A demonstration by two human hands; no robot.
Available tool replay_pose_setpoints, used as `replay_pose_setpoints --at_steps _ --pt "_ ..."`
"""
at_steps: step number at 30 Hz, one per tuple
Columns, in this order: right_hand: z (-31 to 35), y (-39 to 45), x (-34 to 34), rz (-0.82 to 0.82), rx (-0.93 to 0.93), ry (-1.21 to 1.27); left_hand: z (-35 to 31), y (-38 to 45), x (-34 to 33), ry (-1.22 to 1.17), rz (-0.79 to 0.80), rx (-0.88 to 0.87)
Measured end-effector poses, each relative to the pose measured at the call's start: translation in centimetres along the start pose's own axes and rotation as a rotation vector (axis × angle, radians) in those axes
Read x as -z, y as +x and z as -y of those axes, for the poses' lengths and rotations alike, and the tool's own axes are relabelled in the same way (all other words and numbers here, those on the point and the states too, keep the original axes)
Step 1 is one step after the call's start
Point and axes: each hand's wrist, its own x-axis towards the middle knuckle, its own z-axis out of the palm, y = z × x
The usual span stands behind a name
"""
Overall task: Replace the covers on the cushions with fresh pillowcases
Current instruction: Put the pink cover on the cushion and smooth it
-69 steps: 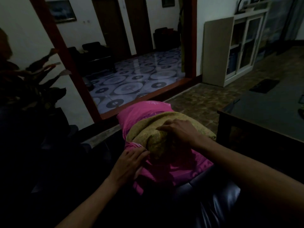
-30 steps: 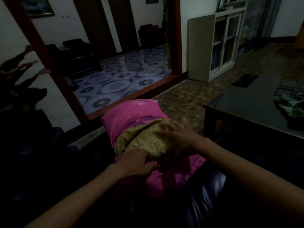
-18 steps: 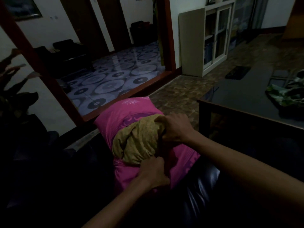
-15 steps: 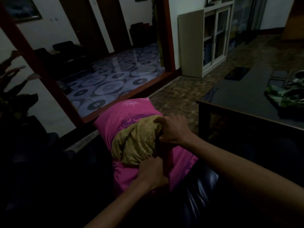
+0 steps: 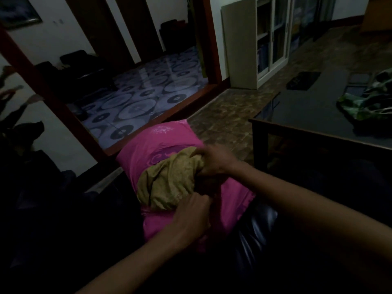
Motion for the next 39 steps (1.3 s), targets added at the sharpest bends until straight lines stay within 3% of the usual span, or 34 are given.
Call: replay_pose_setpoints --at_steps 3,6,9,12,14,17,19,23,30,33,37,39 --pt "-4.2 -2.2 -0.5 0.074 -0.035 0.170 1.1 -0.9 -0.2 0.099 -0.097 -0.366" --pt "-6.2 -4.5 -2.2 -0.014 -0.062 0.364 3.1 -1.2 -0.1 0.171 -0.217 -0.515" --pt "-5.8 -6.3 -4.0 -0.208 -0.186 0.462 5.7 -0.2 -0.1 0.076 -0.333 -0.513" --pt "-3.9 -9.0 -5.5 -0.332 -0.623 0.602 6.8 1.1 0.1 -0.072 -0.491 -0.402" --pt "-1.9 -10.9 -7.4 -0.324 -0.879 0.796 6.7 2.4 0.8 -0.157 -0.541 -0.331" --pt "0.9 -11.2 -10.9 -0.191 -1.000 1.096 6.0 5.1 1.5 -0.196 -0.442 -0.301" --pt "1.7 -9.9 -12.3 -0.105 -0.987 1.268 5.3 7.0 1.4 -0.156 -0.367 -0.316" --pt "0.7 -8.2 -13.4 -0.112 -0.933 1.268 4.7 9.2 -0.2 -0.117 -0.201 -0.344" --pt "0.4 -10.7 -13.1 -0.204 -0.783 1.198 7.3 9.4 -0.1 -0.300 -0.440 -0.331" --pt "0.6 -10.8 -13.2 -0.198 -0.510 1.054 7.9 9.0 0.1 -0.305 -0.466 -0.330" --pt "0.6 -11.6 -11.8 -0.109 -0.304 0.682 7.4 9.2 -0.1 -0.015 -0.357 -0.395" --pt "0.3 -11.8 -11.4 -0.094 -0.191 0.519 7.0 9.6 -0.5 0.000 -0.298 -0.412"
